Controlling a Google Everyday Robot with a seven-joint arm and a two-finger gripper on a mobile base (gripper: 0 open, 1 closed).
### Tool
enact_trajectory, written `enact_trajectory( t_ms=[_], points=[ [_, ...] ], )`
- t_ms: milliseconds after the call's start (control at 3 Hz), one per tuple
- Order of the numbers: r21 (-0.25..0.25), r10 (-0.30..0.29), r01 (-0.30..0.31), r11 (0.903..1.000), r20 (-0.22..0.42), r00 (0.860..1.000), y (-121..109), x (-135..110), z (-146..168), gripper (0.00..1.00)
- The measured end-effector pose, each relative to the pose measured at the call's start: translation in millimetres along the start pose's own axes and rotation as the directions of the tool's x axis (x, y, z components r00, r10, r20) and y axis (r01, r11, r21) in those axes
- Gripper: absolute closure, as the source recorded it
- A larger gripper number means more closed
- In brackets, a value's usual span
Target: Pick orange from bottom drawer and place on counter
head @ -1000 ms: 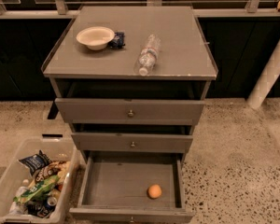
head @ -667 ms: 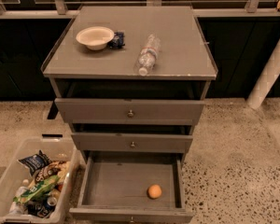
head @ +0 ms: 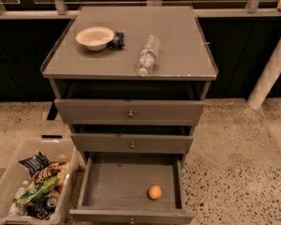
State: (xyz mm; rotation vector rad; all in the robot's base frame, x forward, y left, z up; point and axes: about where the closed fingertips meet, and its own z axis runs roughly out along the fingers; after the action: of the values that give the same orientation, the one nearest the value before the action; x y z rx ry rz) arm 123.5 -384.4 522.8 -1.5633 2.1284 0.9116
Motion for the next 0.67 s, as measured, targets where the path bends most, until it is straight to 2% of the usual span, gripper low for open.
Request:
enact_trajectory(
  t_ms=[333, 667],
  points=[
    [0.0, -0.025, 0.025, 0.9997, 0.048, 0.999, -29.8, 0.4, 52.2, 0.0],
    [0.013, -0.108, 0.107, 0.9941, 0.161, 0.981, -85.3, -23.2, 97.7, 0.0]
  ],
)
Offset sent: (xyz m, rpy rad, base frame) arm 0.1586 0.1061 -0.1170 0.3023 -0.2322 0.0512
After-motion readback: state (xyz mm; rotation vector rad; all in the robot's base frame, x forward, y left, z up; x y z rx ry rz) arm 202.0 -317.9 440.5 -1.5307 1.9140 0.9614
